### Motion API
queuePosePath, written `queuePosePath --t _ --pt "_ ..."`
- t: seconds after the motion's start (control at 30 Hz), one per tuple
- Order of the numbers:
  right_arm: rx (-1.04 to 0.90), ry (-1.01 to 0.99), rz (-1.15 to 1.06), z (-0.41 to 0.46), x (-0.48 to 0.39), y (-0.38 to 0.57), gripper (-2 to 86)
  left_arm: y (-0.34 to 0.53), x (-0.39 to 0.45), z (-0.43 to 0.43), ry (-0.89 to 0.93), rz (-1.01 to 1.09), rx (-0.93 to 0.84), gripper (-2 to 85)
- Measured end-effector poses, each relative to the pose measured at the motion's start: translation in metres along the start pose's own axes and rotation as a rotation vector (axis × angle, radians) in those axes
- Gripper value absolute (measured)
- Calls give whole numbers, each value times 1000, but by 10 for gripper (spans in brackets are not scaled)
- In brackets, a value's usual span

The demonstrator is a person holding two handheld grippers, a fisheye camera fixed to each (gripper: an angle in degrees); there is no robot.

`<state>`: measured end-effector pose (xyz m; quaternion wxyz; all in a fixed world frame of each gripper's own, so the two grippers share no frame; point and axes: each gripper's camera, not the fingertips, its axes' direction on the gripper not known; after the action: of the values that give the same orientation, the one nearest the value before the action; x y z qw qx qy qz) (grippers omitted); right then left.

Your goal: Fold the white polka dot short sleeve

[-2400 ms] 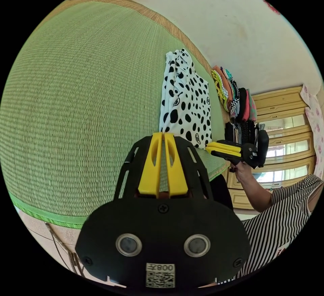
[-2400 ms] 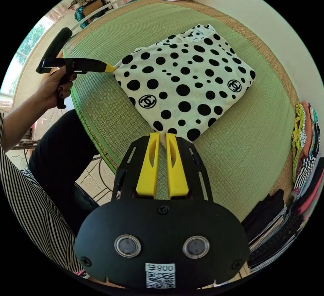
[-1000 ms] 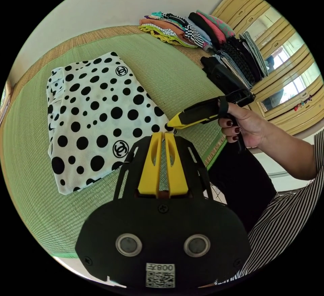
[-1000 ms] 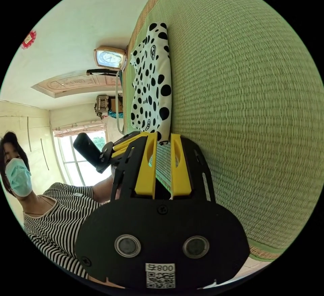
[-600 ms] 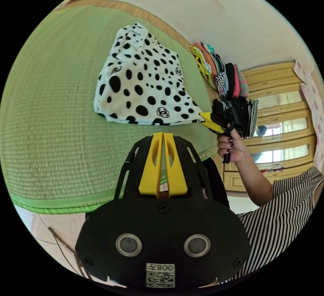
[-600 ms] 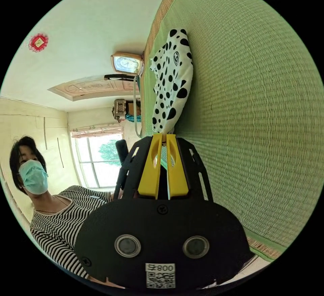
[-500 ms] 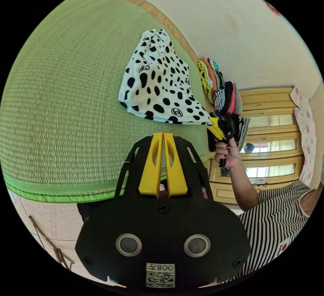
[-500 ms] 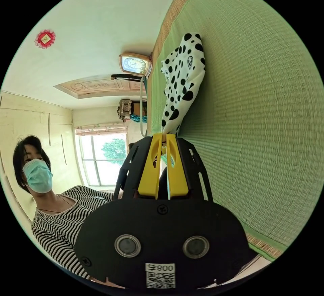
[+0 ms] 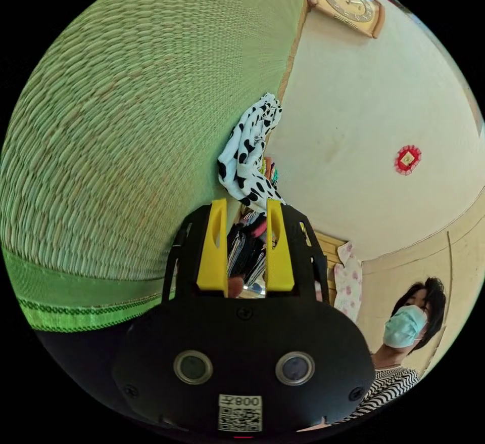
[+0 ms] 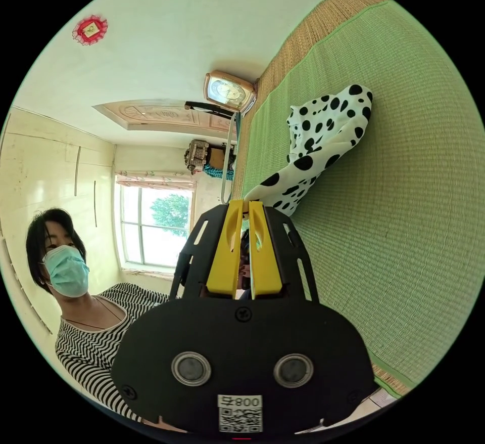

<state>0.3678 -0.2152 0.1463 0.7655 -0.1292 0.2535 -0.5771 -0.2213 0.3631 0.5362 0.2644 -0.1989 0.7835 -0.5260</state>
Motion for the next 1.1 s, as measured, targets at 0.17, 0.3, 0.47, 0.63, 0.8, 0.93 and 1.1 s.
queuePosePath --t 0.17,0.3,0.47,0.63,0.8,0.93,1.1 --pt "3 -7 7 -8 -11 18 16 -17 -6 5 16 -50 50 75" --pt "1 3 23 -21 -18 39 17 -23 -7 7 -3 -39 87 38" --pt "12 23 57 -45 -21 72 18 -16 3 15 -20 64 58 26" --pt "10 12 75 -71 -33 123 19 13 18 29 -108 201 -33 22" --pt "33 -38 70 -105 -58 198 18 56 27 50 -157 339 -142 20" --pt "83 -69 30 -132 -84 239 18 86 32 82 -148 446 -204 19" --pt "193 -76 -75 -191 -128 271 18 101 47 149 -126 591 -289 19"
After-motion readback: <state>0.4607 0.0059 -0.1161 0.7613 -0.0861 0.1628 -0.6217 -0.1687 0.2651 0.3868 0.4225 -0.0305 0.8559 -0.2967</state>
